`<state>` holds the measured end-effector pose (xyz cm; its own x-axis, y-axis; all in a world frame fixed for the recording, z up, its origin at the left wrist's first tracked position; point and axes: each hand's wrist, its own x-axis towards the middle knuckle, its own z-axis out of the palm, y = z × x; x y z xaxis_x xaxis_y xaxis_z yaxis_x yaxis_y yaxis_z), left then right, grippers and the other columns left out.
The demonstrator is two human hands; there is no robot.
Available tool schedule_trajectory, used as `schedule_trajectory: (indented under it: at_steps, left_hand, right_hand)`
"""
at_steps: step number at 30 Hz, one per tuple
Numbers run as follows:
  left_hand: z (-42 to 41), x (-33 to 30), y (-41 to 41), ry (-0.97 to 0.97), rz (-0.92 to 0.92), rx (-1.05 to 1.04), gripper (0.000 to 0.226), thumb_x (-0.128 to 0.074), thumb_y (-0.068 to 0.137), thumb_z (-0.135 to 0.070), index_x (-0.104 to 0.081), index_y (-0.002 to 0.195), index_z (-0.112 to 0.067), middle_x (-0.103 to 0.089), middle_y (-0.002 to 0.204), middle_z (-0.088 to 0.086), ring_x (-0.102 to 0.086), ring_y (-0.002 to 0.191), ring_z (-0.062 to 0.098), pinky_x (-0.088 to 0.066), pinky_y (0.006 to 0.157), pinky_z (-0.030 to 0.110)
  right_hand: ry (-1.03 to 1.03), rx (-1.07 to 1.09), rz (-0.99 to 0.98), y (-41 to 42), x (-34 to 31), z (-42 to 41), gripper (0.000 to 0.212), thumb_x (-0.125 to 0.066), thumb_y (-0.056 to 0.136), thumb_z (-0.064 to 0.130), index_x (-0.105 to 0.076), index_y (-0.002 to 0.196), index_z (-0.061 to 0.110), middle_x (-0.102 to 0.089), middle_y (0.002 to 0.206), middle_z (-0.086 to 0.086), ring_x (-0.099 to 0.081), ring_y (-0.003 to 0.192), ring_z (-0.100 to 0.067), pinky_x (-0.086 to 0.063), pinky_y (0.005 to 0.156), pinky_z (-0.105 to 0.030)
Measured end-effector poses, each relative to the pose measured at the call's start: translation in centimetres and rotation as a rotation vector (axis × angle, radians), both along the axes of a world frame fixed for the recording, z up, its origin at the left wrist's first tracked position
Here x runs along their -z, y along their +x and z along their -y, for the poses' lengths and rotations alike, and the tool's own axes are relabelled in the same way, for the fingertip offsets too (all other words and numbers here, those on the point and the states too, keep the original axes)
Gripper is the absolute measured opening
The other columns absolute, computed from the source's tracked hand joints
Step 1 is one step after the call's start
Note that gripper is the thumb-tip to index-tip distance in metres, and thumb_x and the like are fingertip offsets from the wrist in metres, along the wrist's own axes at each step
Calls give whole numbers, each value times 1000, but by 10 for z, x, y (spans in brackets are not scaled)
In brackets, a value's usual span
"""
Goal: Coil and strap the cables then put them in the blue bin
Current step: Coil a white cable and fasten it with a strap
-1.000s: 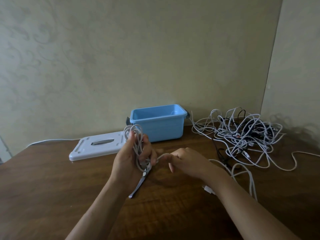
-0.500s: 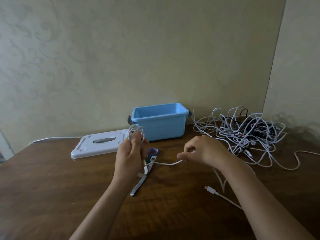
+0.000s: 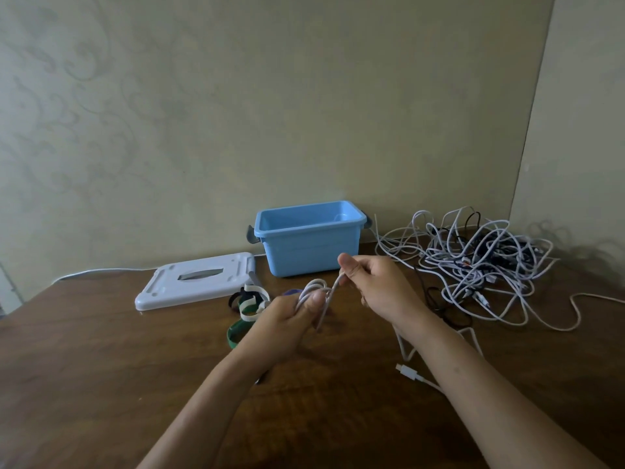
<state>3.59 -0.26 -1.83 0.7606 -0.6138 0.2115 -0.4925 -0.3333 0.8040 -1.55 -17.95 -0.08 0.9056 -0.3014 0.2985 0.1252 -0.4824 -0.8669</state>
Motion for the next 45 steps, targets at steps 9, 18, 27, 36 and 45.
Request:
schedule_trajectory:
  at_steps: [9, 18, 27, 36, 45]
  left_hand:
    - [0, 8, 5, -117, -11, 19, 50, -38, 90, -61, -64, 60, -31, -46, 60, 3, -45, 59, 18, -39, 62, 33]
    - [1, 8, 4, -188, 134, -98, 64, -41, 85, -63, -66, 81, -4, -54, 51, -3, -53, 53, 12, -44, 58, 29]
    - [-9, -10, 2, -551, -199, -221, 49, -39, 98, -50, -47, 78, -6, -38, 59, 10, -44, 39, 7, -34, 40, 21]
    - [4, 3, -2, -308, -160, -151, 41, -40, 101, -45, -64, 104, -12, -54, 50, -19, -51, 45, -5, -37, 45, 9]
    - [0, 6, 6, -200, -28, -239, 39, -46, 100, -45, -67, 94, -13, -59, 61, -7, -51, 51, 4, -41, 53, 25]
  right_hand:
    - [-33, -5, 62, 3, 3, -3, 51, -47, 93, 61, -60, 66, 20, -50, 51, 9, -46, 46, 0, -40, 61, -23]
    - [-45, 21, 87, 3, 3, -4, 55, -43, 89, 64, -58, 65, 17, -50, 48, 8, -46, 43, 0, -41, 59, -22]
    - [209, -323, -134, -5, -5, -6, 51, -37, 103, 54, -65, 91, 12, -57, 57, 2, -44, 44, -7, -40, 47, -19]
    - [388, -335, 44, 0, -2, -17, 57, -25, 108, 48, -67, 94, 12, -43, 54, 0, -33, 39, -7, -36, 47, -24]
    - [478, -486, 36, -4, -6, -3, 33, -43, 107, 24, -69, 96, 7, -55, 66, -1, -38, 44, -8, -42, 56, -28]
